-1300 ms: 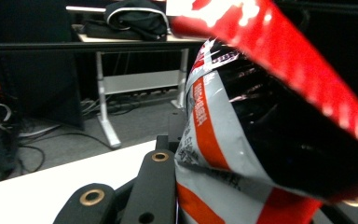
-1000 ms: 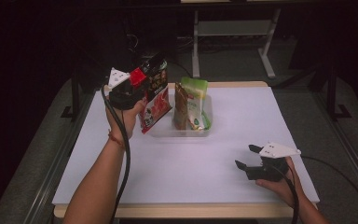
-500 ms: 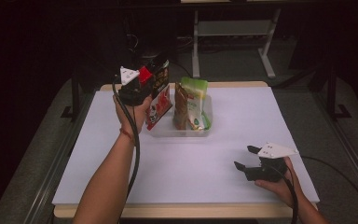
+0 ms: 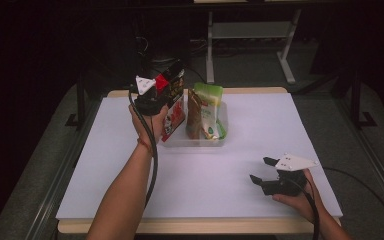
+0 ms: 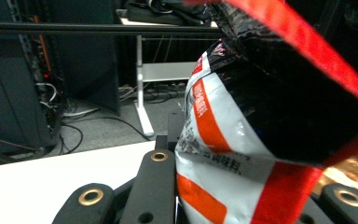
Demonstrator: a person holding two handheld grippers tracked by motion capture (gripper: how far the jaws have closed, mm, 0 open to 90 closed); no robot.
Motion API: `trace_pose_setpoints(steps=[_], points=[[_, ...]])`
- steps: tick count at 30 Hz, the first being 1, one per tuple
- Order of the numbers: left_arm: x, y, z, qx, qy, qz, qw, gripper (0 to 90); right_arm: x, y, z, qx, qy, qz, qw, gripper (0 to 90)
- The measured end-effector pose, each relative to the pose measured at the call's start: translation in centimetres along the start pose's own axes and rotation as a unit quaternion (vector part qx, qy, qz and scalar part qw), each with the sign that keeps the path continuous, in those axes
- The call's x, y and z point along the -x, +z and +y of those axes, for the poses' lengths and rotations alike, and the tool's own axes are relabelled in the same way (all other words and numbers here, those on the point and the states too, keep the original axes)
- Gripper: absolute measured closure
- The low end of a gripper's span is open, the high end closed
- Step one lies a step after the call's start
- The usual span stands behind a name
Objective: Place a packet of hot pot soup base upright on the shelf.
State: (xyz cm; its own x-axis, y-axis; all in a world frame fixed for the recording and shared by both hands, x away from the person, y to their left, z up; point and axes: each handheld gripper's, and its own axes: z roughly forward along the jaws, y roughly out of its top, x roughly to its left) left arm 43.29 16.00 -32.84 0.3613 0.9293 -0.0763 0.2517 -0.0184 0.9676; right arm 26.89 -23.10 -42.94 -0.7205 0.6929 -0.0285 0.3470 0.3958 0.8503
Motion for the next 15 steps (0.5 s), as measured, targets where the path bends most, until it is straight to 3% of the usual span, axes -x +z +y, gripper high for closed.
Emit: trace_pose_setpoints(steps=[3, 10, 15], points=[[-0.1, 0.1, -0.5, 0.006, -0.004, 0.002, 1.0000, 79.9, -0.1, 0.0, 0.0, -0.002, -0.003, 0.000, 1.0000, 22.4], [-0.2, 0.0, -1.5, 0.022, 0.007, -0.005, 0.9997, 79.6, -0.1, 0.0, 0.0, -0.001, -0.003, 0.001, 1.0000, 22.4], [-0.8, 0.8, -0.9, 0.029, 0.010, -0.013, 0.9994, 79.7, -0.2, 0.2, 0.0, -0.002, -0.004, 0.003, 1.0000, 22.5]])
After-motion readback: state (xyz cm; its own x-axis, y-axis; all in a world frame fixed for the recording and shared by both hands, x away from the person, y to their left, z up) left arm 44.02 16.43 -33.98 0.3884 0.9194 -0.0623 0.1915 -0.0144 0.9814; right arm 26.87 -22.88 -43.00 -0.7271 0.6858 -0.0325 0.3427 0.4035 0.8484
